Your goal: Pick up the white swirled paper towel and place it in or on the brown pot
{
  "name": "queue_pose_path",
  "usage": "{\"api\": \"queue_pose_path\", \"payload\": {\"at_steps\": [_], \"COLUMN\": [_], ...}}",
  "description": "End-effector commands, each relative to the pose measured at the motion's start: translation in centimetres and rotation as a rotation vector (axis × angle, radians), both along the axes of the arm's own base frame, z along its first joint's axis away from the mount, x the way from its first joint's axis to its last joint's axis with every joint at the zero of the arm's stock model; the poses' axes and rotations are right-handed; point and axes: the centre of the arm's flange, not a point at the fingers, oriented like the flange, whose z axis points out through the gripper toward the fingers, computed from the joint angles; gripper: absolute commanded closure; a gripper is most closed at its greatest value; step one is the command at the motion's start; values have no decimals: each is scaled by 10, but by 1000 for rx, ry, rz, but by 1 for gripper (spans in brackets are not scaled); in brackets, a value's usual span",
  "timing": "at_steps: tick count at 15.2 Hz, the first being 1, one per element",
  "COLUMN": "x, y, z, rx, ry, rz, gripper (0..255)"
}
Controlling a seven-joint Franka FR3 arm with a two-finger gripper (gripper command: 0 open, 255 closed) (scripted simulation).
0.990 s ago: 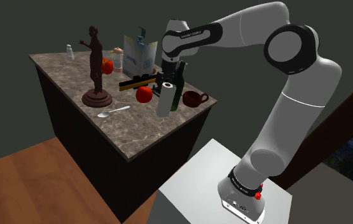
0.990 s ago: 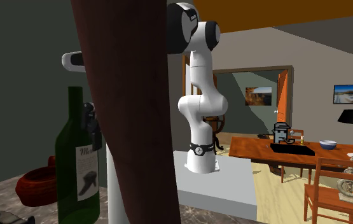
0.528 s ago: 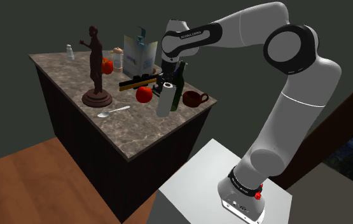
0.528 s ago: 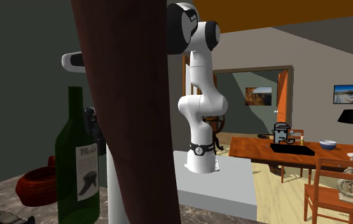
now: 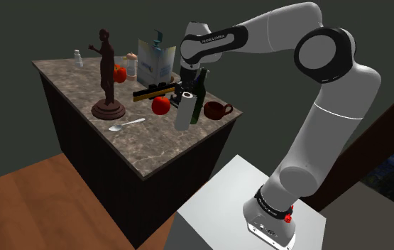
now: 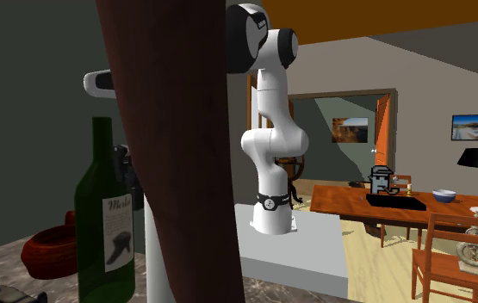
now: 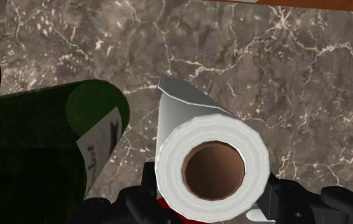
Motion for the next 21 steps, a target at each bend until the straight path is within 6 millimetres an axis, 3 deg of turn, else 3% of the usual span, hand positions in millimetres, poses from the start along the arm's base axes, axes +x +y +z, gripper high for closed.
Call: {"api": "queue_pose_path", "payload": {"at_steps": [1,21], "x": [0,0], "y": [0,0], "z": [0,105], "rx": [-1,-1], "ry": [1,1], "rz": [-1,-1], "gripper": [255,255]}}
